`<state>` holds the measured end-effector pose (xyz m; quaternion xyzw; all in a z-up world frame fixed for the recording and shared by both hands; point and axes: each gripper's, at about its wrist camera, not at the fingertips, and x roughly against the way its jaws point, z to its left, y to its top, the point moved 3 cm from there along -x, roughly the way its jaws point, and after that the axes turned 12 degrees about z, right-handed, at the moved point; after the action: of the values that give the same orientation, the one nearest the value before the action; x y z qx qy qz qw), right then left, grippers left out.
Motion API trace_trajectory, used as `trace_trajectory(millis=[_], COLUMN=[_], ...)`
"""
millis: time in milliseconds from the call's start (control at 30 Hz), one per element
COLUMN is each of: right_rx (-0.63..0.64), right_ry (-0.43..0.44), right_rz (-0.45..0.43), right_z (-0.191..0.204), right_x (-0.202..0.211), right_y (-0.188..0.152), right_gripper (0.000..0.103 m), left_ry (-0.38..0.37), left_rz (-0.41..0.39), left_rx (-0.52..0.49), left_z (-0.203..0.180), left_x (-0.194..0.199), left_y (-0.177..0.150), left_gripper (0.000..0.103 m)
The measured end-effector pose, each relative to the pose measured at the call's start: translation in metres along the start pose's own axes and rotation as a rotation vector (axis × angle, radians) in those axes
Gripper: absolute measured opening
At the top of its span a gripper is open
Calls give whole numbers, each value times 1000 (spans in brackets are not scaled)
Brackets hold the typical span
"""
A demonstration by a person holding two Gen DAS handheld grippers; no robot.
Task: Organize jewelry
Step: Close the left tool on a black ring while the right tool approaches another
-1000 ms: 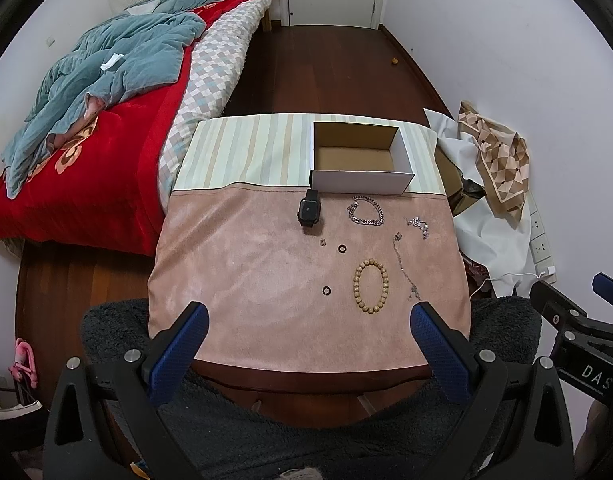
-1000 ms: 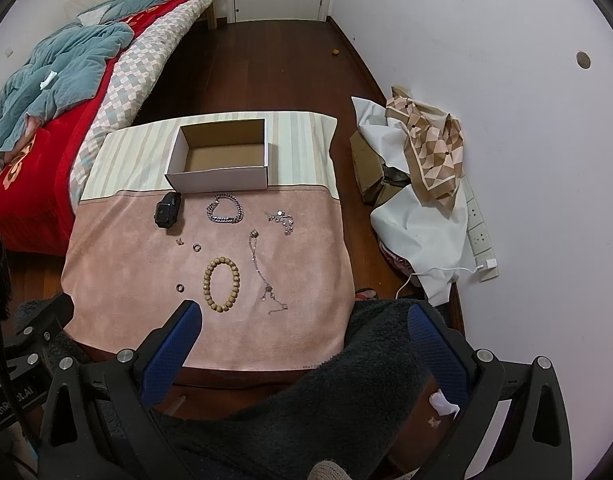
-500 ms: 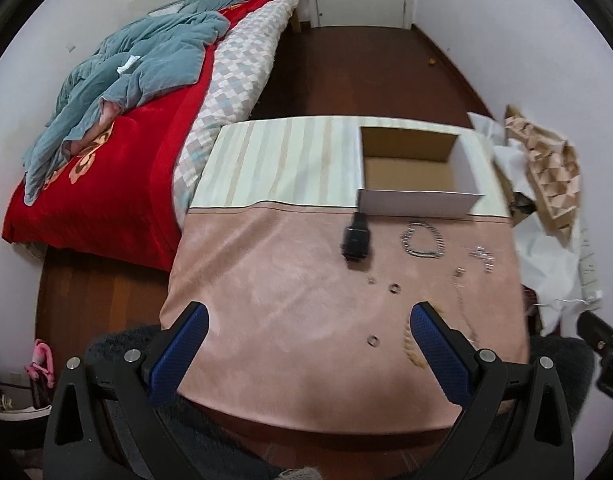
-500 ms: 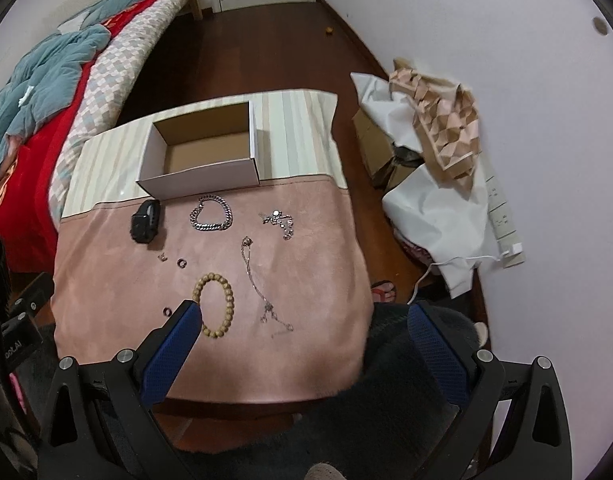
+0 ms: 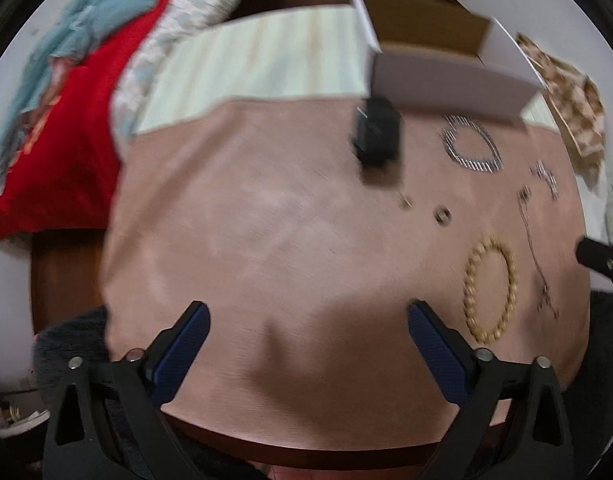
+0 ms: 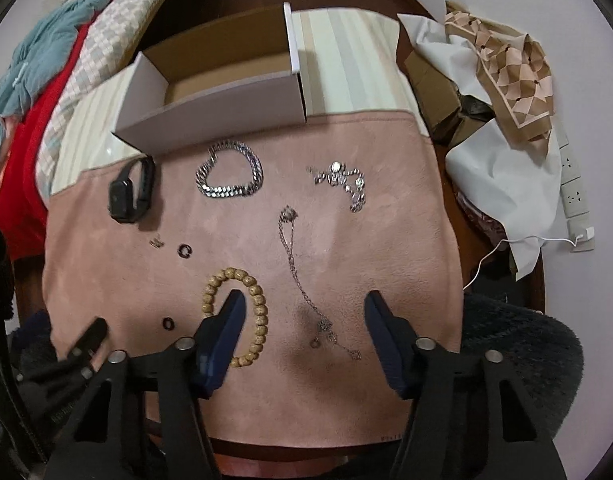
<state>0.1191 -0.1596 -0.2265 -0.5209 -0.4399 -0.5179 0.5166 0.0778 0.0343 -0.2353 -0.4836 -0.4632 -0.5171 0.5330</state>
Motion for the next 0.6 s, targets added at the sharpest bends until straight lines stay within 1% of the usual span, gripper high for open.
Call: trace_trajectory(millis=[100, 133, 167, 233, 267, 400, 433, 467, 500, 533, 600], right_rx=[-10, -20, -26, -45, -53, -85, -94, -97, -101, -104, -106], right_ry=[-7, -13, -9, -6, -6, -11, -14, -16, -19, -21, -24], right_rz=[18, 23, 29, 36, 37, 40, 40, 39, 39, 40, 39], right_z=[-7, -11, -14, -23, -27, -41, -43, -46, -49, -49, -52], right_x=[-11, -14, -15, -19, -19, -21, -21, -21, -21, -21, -21], right_y=[-3, -4, -5, -8, -10, -15, -17, -18, -18, -18, -19], right_gripper=[58, 57, 55, 51, 50, 49, 49, 49, 49, 49, 49], left_ry=[-47, -58, -69, -96, -101, -121, -122, -124, -132, -123, -124], left_rz=[33, 37, 43, 50, 49, 46, 44, 47, 58, 47, 36], left_rx=[-45, -55, -62, -79, -86, -119, -130, -142, -151, -156, -171], left_z=[-16, -21, -26, -34, -37, -50, -54, -58, -62, -64, -69], left_x=[-18, -22, -26, -31, -32, -37, -37, -38, -40, -39, -37], left_y=[-3, -2, -1, 1, 2, 2, 1, 1, 1, 2, 4], left_gripper=[89, 80, 74, 71, 71, 70, 64, 53, 48, 45, 43])
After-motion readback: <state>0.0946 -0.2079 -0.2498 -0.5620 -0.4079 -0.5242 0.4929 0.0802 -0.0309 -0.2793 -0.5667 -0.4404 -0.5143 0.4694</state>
